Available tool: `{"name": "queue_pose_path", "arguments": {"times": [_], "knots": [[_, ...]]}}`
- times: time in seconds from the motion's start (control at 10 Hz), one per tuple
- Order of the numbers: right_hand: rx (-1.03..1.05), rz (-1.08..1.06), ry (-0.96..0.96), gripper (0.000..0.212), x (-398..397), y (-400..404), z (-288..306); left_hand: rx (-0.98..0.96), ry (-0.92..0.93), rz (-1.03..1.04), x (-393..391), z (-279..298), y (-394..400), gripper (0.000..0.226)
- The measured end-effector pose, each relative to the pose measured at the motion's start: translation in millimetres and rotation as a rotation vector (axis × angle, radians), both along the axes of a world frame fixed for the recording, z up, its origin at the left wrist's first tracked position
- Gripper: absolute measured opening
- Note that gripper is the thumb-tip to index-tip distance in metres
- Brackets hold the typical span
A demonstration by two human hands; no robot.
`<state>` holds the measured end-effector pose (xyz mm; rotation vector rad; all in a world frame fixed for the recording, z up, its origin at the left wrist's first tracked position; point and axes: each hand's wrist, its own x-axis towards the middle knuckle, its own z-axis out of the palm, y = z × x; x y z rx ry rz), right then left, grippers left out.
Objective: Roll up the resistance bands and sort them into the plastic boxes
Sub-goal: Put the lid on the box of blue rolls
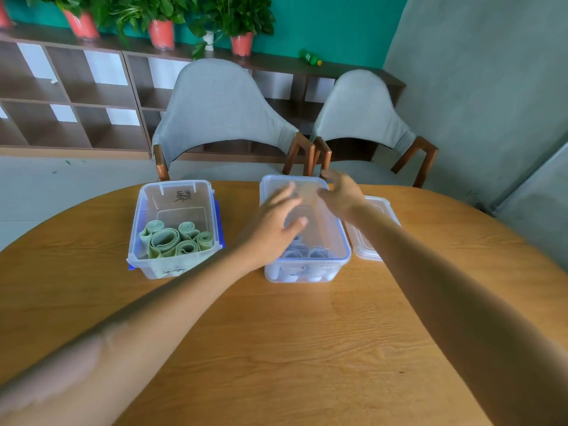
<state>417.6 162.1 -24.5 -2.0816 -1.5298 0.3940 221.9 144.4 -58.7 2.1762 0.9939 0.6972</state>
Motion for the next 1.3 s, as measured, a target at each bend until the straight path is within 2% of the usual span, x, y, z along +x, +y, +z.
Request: {"name": "queue_pose_path", "arguments": {"times": [0.1,0.3,0.5,0.7,0.8,0.9,1.0,1.1,1.2,1.3], "knots": [[-0.080,0.141,-0.079,0.034,-14.3,32.7,2.0,0.037,0.149,-0.224,-1.2,4.7,-19.5,0.063],[-0.173,0.196,-0.154,0.032,-33.6,60.2,-2.3,0.265,0.247,-0.247,-2.8,-0.5,-22.7,0.090],[-0.252,0.102,-0.224,0.037,-41.0,71.0,0.6,0.458,0.364,-0.247,-0.4,-11.0,-23.4,0.082],[-0.262,0.086,-0.156,0.041,-47.8,62.4,12.6,0.648,0.474,-0.187,4.7,-25.1,-30.1,0.071],[-0.197,0.090,-0.062,0.039,-26.3,54.4,13.9,0.623,0.442,-0.187,3.9,-25.6,-28.1,0.072],[-0.042,-0.107,-0.034,0.032,21.1,34.3,-3.8,0.595,0.421,-0.194,1.7,-25.7,-27.3,0.075],[-0.180,-0.299,-0.182,0.057,65.3,-2.8,-31.9,0.540,0.394,-0.215,0.8,-26.8,-27.0,0.075],[-0.457,-0.374,-0.237,0.110,89.8,-26.7,-53.7,0.515,0.370,-0.210,0.5,-27.1,-26.6,0.075],[-0.569,-0.392,-0.143,0.132,93.6,-36.7,-70.6,0.493,0.357,-0.202,1.0,-27.3,-26.5,0.076],[-0.505,-0.446,-0.155,0.122,85.3,-40.7,-78.0,0.449,0.323,-0.194,0.9,-25.3,-27.6,0.076]]}}
